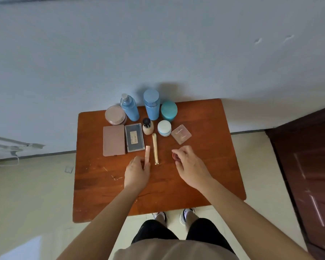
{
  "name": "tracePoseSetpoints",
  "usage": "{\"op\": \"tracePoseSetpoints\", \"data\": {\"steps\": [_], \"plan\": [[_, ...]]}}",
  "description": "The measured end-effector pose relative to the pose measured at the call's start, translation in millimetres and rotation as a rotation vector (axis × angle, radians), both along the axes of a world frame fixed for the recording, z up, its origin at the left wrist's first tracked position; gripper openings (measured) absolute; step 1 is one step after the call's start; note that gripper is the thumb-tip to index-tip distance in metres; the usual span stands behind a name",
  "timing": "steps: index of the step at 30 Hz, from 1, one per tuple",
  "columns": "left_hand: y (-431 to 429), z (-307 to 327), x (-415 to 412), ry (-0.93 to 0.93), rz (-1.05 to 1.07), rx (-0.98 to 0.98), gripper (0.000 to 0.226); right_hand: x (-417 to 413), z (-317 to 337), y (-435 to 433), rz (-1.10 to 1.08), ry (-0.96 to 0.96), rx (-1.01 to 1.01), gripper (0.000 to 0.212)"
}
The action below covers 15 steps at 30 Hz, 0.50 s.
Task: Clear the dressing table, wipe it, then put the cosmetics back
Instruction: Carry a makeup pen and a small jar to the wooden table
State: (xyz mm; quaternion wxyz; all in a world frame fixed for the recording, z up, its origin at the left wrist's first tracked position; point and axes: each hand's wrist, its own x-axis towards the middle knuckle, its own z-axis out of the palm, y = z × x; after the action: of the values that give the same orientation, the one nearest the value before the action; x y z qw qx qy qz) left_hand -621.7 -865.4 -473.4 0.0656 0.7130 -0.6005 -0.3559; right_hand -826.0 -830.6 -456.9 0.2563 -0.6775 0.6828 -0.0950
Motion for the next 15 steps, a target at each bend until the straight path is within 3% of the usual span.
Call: {"op": "tracePoseSetpoints", "data": {"steps": [11, 15], "plan": [[-19.1, 8.0, -11.8, -0.146, -0.020, 0.021, 0.030, -11.5, -5.7, -8.5, 0.002, -0.043, 0.139, 0.058], [-33.2, 49.2, -3.5, -0.267, -0.113, -0.120, 0.042, -28.6, 22.1, -19.4, 0.013, 0.001, 0.099, 0.054]]}}
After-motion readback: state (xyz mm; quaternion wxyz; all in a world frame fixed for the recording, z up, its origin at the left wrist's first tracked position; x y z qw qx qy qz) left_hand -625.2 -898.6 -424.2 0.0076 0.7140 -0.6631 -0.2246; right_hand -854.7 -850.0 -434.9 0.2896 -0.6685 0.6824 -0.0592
